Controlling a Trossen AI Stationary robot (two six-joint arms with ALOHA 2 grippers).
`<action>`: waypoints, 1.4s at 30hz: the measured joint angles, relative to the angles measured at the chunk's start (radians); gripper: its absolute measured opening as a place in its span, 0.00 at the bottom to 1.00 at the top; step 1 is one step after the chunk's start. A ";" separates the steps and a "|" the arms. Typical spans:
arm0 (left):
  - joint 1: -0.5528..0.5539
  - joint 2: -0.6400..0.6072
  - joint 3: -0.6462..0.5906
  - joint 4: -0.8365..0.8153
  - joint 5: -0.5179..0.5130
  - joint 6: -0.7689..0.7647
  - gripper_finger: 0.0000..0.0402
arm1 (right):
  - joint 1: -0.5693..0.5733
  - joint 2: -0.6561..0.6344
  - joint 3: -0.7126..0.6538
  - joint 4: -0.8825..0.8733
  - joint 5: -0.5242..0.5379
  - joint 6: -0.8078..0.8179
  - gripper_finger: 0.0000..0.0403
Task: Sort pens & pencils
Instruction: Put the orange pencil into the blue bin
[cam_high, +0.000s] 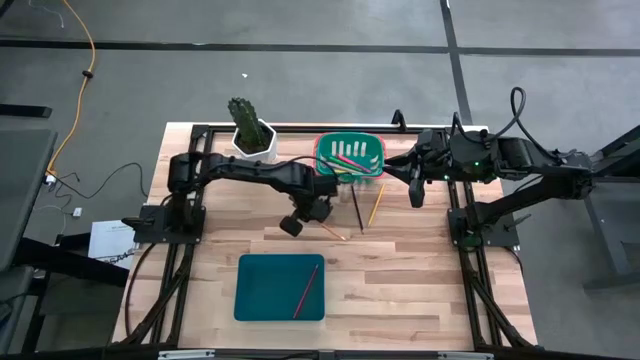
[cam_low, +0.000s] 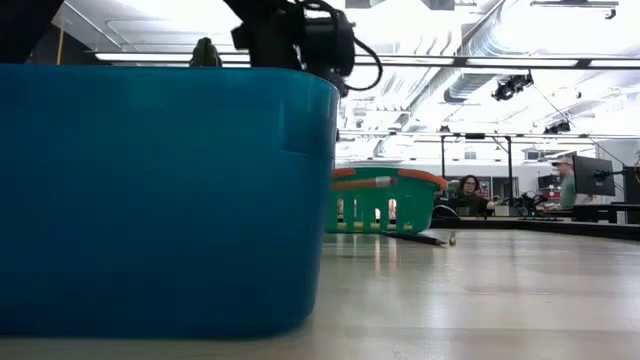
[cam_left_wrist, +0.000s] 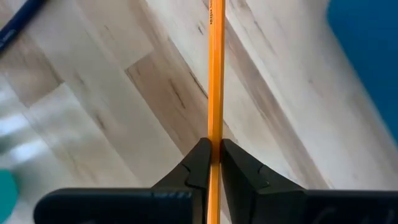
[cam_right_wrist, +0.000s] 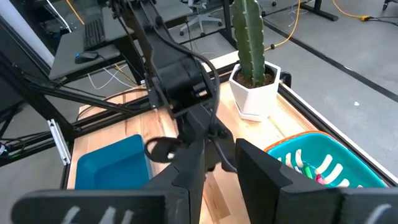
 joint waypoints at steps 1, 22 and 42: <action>-0.002 -0.011 0.000 -0.012 0.003 -0.011 0.06 | 0.000 0.000 0.000 0.000 0.000 0.000 0.21; -0.143 -0.134 0.002 -0.256 0.065 -0.267 0.06 | 0.000 0.000 0.000 0.000 0.000 -0.008 0.21; -0.335 -0.169 0.002 -0.283 0.094 -0.568 0.06 | 0.000 0.000 0.000 -0.023 -0.029 -0.022 0.21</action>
